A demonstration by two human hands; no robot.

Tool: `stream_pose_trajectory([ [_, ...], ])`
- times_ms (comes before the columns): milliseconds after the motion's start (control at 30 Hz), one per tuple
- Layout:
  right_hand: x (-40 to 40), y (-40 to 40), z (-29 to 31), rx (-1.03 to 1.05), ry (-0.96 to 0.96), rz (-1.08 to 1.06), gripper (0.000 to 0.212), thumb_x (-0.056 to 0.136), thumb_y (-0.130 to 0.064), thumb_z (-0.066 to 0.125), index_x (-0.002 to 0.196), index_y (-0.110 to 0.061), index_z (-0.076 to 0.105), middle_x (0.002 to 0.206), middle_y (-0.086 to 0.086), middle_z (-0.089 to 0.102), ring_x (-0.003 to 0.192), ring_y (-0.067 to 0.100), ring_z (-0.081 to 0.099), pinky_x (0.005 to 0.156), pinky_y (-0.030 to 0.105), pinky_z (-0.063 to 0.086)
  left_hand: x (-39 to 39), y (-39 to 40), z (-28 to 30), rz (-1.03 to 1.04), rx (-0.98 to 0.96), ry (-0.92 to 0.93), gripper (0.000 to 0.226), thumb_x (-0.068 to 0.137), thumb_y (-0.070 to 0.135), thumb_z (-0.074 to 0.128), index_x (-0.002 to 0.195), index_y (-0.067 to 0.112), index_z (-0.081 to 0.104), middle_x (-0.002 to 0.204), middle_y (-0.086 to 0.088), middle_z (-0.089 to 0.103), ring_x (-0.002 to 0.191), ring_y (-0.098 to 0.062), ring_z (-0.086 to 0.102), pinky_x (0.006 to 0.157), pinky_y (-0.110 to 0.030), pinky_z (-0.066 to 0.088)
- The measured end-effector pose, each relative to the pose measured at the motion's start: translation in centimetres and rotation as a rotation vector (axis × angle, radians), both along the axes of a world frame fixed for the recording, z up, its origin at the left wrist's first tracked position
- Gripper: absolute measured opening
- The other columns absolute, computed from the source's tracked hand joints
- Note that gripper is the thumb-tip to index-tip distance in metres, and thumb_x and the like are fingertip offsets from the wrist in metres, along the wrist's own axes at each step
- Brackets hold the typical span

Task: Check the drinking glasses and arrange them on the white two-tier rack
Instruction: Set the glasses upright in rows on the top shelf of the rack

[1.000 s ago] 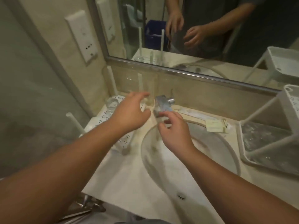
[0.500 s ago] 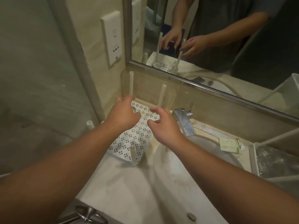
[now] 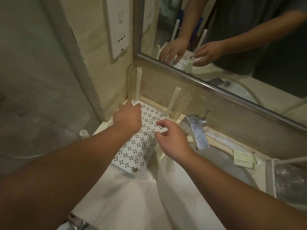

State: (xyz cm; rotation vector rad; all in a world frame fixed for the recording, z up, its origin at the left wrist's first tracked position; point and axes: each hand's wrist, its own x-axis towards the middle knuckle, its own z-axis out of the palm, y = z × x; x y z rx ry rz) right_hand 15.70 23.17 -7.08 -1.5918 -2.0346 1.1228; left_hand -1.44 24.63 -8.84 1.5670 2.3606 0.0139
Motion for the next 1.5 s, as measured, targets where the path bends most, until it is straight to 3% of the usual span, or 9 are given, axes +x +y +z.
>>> stream_pose_trajectory([
  [167,0.5,0.5,-0.9,-0.022,0.020,-0.028,0.034,0.090,-0.024,0.061,0.123,-0.029,0.060,0.117,-0.015,0.048,0.085,0.000,0.062,0.080,0.035,0.057,0.1,0.5,-0.5,-0.018,-0.012,0.001,0.054,0.090,0.019,0.065,0.140,0.025,0.045,0.130,-0.007,0.049,0.119,-0.028,0.052,0.073,-0.033,0.039],
  [533,1.9,-1.0,-1.4,-0.156,0.104,-0.121,0.033,0.089,-0.027,0.061,0.122,-0.031,0.061,0.119,-0.014,0.056,0.094,0.004,0.062,0.089,0.030,0.052,-0.6,-0.4,2.0,-0.070,0.045,-0.077,0.063,0.086,0.034,0.073,0.143,0.042,0.047,0.139,0.000,0.049,0.122,-0.023,0.054,0.083,-0.034,0.048],
  [600,2.0,-1.5,-1.0,-0.246,0.204,-0.206,0.026,0.089,-0.026,0.061,0.114,-0.032,0.062,0.114,-0.014,0.059,0.100,0.012,0.064,0.088,0.032,0.053,0.0,-0.9,3.5,-0.108,0.074,-0.096,0.066,0.085,0.035,0.075,0.144,0.040,0.046,0.142,0.000,0.050,0.126,-0.023,0.053,0.088,-0.036,0.050],
  [733,2.0,-2.5,0.5,-0.520,0.533,-0.402,0.007,0.094,-0.029,0.060,0.101,-0.028,0.062,0.111,-0.003,0.063,0.086,0.022,0.071,0.068,0.029,0.056,1.5,-2.3,7.5,-0.196,0.150,-0.131,0.069,0.084,0.037,0.077,0.145,0.039,0.046,0.144,0.004,0.053,0.128,-0.020,0.053,0.093,-0.037,0.051],
  [967,3.1,-4.9,3.4,-0.976,1.211,-0.498,0.053,0.087,-0.049,0.064,0.122,-0.012,0.052,0.127,0.024,0.059,0.101,0.045,0.067,0.084,0.048,0.057,5.1,-5.8,14.7,-0.400,0.290,-0.183,0.072,0.079,0.037,0.079,0.143,0.046,0.047,0.138,0.006,0.057,0.126,-0.018,0.053,0.097,-0.040,0.050],
  [1100,4.3,-6.7,5.2,-1.061,1.577,-0.321,0.052,0.083,-0.047,0.068,0.120,-0.015,0.050,0.125,0.034,0.057,0.110,0.049,0.061,0.092,0.051,0.052,6.7,-7.4,17.4,-0.480,0.314,-0.269,0.074,0.076,0.034,0.083,0.141,0.045,0.049,0.139,0.014,0.057,0.122,-0.008,0.055,0.084,-0.021,0.042],
  [1233,5.4,-8.1,7.1,-1.001,1.675,-0.229,0.038,0.073,-0.028,0.085,0.098,-0.006,0.065,0.125,0.034,0.057,0.108,0.048,0.061,0.103,0.050,0.045,7.6,-8.6,18.7,-0.506,0.272,-0.401,0.073,0.075,0.034,0.085,0.139,0.046,0.052,0.145,0.014,0.052,0.081,0.008,0.054,0.063,-0.010,0.033],
  [1367,6.3,-9.1,8.1,-0.918,1.653,-0.249,0.052,0.059,-0.025,0.093,0.097,-0.009,0.061,0.123,0.029,0.058,0.107,0.046,0.062,0.102,0.048,0.047,8.1,-9.7,19.3,-0.518,0.304,-0.440,0.069,0.073,0.034,0.087,0.134,0.045,0.055,0.142,0.014,0.055,0.116,-0.005,0.056,0.073,-0.015,0.038],
  [1500,7.2,-9.3,9.5,-0.801,1.612,-0.365,0.046,0.068,-0.031,0.083,0.104,-0.012,0.061,0.103,0.022,0.063,0.088,0.040,0.065,0.090,0.044,0.050,8.7,-10.3,19.5,-0.558,0.347,-0.414,0.072,0.070,0.036,0.088,0.133,0.045,0.054,0.133,0.018,0.058,0.108,-0.001,0.054,0.079,-0.016,0.040],
])
